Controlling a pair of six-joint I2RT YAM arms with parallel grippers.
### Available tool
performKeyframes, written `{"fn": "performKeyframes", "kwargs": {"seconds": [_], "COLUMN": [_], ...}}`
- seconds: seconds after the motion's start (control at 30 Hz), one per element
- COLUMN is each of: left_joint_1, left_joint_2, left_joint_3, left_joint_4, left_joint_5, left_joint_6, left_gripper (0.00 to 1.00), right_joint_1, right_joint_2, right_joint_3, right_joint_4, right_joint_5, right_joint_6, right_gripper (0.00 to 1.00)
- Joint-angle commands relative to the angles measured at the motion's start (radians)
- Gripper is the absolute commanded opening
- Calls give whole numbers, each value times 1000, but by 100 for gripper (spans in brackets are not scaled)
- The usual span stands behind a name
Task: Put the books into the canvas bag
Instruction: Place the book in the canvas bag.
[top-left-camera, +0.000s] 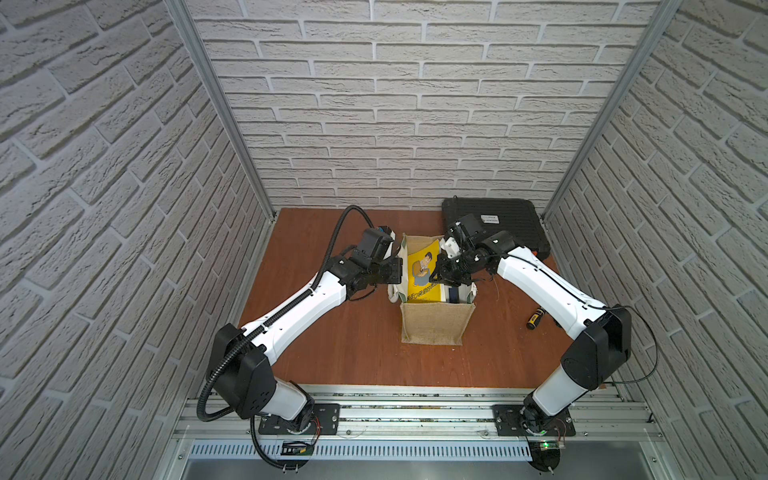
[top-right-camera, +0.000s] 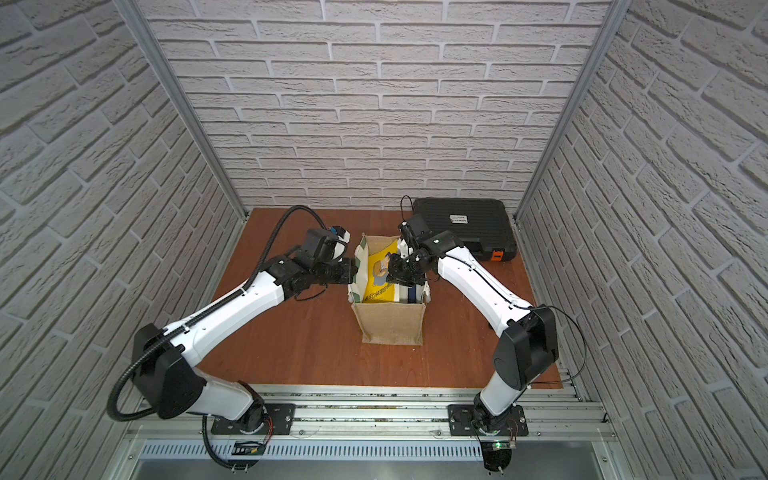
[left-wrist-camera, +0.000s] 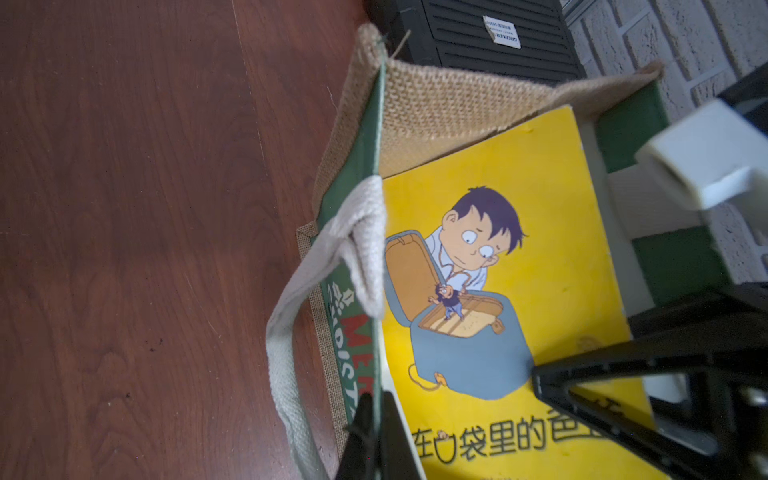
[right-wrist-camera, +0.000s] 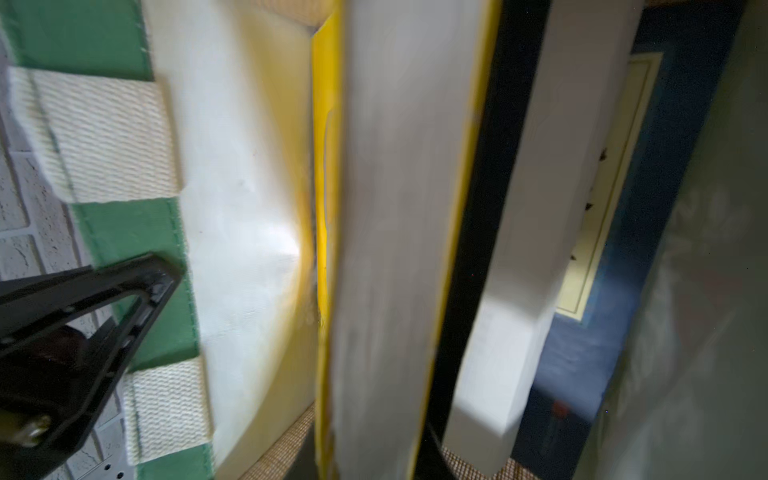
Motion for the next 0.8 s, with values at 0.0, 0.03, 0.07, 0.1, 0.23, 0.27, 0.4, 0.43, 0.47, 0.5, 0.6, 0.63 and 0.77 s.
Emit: {"fn": "performKeyframes", "kwargs": {"seconds": [0.0, 0.03, 0.07, 0.1, 0.23, 0.27, 0.4, 0.43, 0.47, 0.5, 0.6, 0.63, 0.77], "left_joint_1": [19, 25, 31, 35, 75, 86, 134, 151, 170, 188, 268, 302, 457], "left_joint_2": [-51, -56, -63, -69, -106, -119, -168, -182, -194, -205, -246, -261, -313], "left_joint_3": [-12, -11, -9, -5, 20, 25, 40, 41, 41, 40, 21, 8, -58], "left_joint_4": [3, 3, 0, -2, -32, -38, -72, -83, -94, -102, -123, -122, -99], "left_joint_5": [5, 8, 10, 14, 21, 21, 18, 16, 19, 22, 45, 57, 128], "left_joint_6": [-3, 2, 8, 16, 49, 58, 95, 105, 112, 117, 127, 134, 163], "left_gripper": [6, 11, 16, 20, 36, 38, 45, 47, 48, 49, 53, 55, 66], "right_joint_1": [4, 3, -1, -3, -8, -8, -26, -33, -42, -50, -82, -93, -128], "right_joint_2": [-20, -34, -48, -61, -131, -155, -239, -255, -269, -280, -316, -329, -396], "right_joint_3": [29, 38, 53, 68, 141, 149, 174, 182, 187, 190, 176, 165, 58], "right_joint_4": [18, 2, -16, -35, -102, -103, -122, -133, -144, -151, -163, -161, -95], "right_joint_5": [76, 94, 110, 124, 207, 235, 303, 324, 345, 364, 438, 469, 635], "right_joint_6": [-21, -33, -46, -56, -105, -109, -142, -154, -168, -181, -237, -255, -302], "right_gripper": [35, 39, 42, 44, 53, 55, 70, 72, 74, 75, 80, 82, 96]}}
